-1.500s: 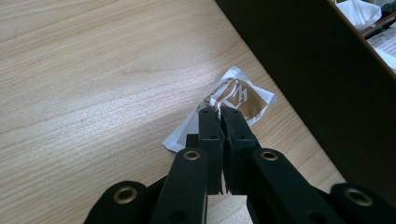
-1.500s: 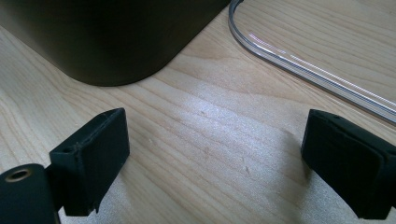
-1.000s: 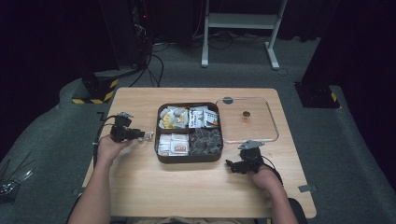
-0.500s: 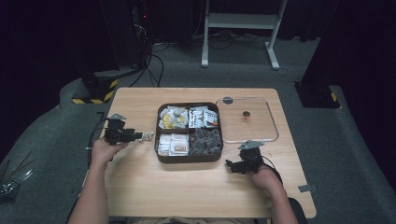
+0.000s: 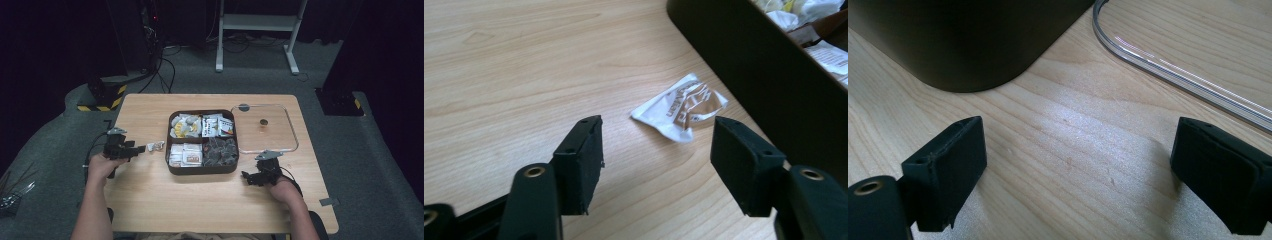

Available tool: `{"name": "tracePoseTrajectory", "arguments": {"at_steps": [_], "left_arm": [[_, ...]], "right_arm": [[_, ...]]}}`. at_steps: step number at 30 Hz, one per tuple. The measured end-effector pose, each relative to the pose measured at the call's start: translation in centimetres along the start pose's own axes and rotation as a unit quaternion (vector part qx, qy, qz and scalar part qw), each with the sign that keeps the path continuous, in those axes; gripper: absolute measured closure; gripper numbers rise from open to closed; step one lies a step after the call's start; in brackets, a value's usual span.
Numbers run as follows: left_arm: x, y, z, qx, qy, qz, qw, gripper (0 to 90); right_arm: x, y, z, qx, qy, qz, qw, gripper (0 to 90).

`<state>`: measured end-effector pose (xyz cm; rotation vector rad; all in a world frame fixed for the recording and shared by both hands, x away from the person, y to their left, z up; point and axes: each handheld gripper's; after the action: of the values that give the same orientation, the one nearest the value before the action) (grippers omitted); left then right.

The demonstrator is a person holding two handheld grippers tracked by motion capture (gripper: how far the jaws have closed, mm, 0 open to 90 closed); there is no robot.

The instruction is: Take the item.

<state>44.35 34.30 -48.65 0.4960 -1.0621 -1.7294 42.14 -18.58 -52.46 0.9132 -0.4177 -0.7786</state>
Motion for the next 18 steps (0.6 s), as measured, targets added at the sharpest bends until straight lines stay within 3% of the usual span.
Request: {"name": "tracePoseTrajectory", "arguments": {"at_steps": [14,18], "left_arm": [[-1.6,-1.8,0.3,-0.012,0.03,-0.022,0.9993,27.6],[-2.2,-2.5,0.2,-0.018,0.046,-0.013,0.9987,26.9]], "right_arm": [[0.1,0.0,0.0,0.001,0.002,-0.002,1.0,7.8],[0.1,0.0,0.0,0.0,0.001,-0.003,1.0,7.7]]}}
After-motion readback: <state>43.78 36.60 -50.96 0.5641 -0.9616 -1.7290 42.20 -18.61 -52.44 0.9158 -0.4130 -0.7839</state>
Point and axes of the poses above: each handheld gripper's, and its own axes: z roughly backward along the jaws, y roughly out of its top, x roughly to its right, and after that the axes turned 12 degrees about x, right-handed
